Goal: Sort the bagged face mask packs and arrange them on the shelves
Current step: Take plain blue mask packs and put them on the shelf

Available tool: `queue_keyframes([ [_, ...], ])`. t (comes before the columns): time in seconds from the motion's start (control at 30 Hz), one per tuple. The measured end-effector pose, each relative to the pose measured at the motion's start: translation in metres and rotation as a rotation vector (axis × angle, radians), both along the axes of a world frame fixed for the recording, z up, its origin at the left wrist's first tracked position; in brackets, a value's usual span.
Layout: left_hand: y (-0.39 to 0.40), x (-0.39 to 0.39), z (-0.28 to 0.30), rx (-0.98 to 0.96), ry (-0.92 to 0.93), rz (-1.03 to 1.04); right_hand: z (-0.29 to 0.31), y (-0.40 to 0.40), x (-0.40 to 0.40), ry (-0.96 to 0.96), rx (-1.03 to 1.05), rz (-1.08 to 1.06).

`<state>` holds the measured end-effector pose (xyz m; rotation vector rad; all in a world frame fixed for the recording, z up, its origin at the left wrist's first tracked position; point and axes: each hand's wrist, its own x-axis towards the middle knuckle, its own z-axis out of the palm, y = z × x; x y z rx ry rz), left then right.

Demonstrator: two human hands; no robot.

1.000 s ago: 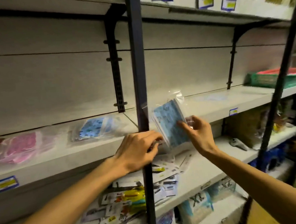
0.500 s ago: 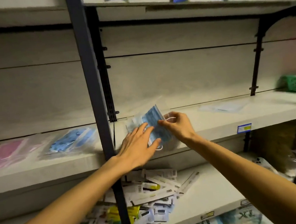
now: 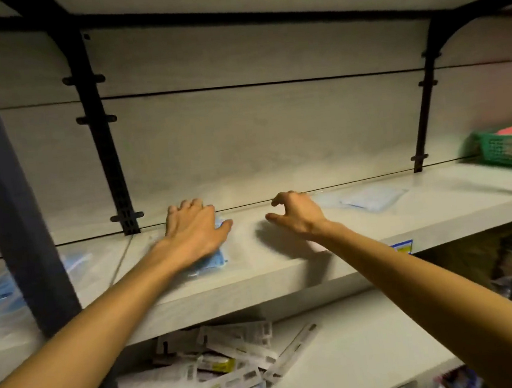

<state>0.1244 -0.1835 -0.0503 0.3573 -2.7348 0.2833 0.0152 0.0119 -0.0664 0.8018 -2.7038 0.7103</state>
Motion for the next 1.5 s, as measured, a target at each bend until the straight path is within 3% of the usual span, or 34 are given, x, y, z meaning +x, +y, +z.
queue_keyframes([
  [0.13, 0.046, -0.054, -0.004, 0.124, -0.055, -0.192, 0.0, 0.057, -0.043, 0.001, 0.118, -0.116],
  [0.33, 0.105, -0.13, -0.016, 0.146, -0.089, -0.356, -0.004, 0.145, -0.107, -0.095, 0.146, -0.244],
  [0.47, 0.133, -0.177, -0.026, 0.268, -0.162, -0.501, -0.009, 0.195, -0.141, -0.221, 0.264, -0.155],
  [0.6, 0.147, -0.213, -0.046, 0.386, -0.307, -0.448, -0.014, 0.219, -0.163, -0.143, 0.277, -0.03],
  [0.67, 0.15, -0.221, -0.054, 0.386, -0.249, -0.439, -0.015, 0.225, -0.173, -0.064, 0.195, -0.021],
  [0.73, 0.152, -0.222, -0.053, 0.313, -0.069, -0.47, -0.016, 0.229, -0.183, -0.045, 0.031, -0.047],
  [0.87, 0.158, -0.211, -0.04, 0.106, 0.117, -0.551, -0.011, 0.232, -0.193, -0.35, -0.71, -0.016],
  [0.93, 0.157, -0.205, -0.038, 0.098, 0.152, -0.521, -0.007, 0.234, -0.194, -0.501, -0.939, 0.051],
  [1.1, 0.149, -0.191, -0.032, 0.442, 0.311, -0.338, -0.008, 0.237, -0.2, -0.638, -1.164, 0.131],
  [1.3, 0.143, -0.165, -0.014, 1.184, 0.532, -0.128, 0.0, 0.225, -0.195, -0.811, -1.305, 0.118],
  [1.4, 0.14, -0.146, -0.006, 1.362, 0.546, -0.041, 0.005, 0.208, -0.181, -0.906, -1.344, 0.201],
  [1.5, 0.136, -0.123, -0.003, 1.349, 0.518, -0.052, 0.01, 0.189, -0.157, -0.973, -1.338, 0.364],
])
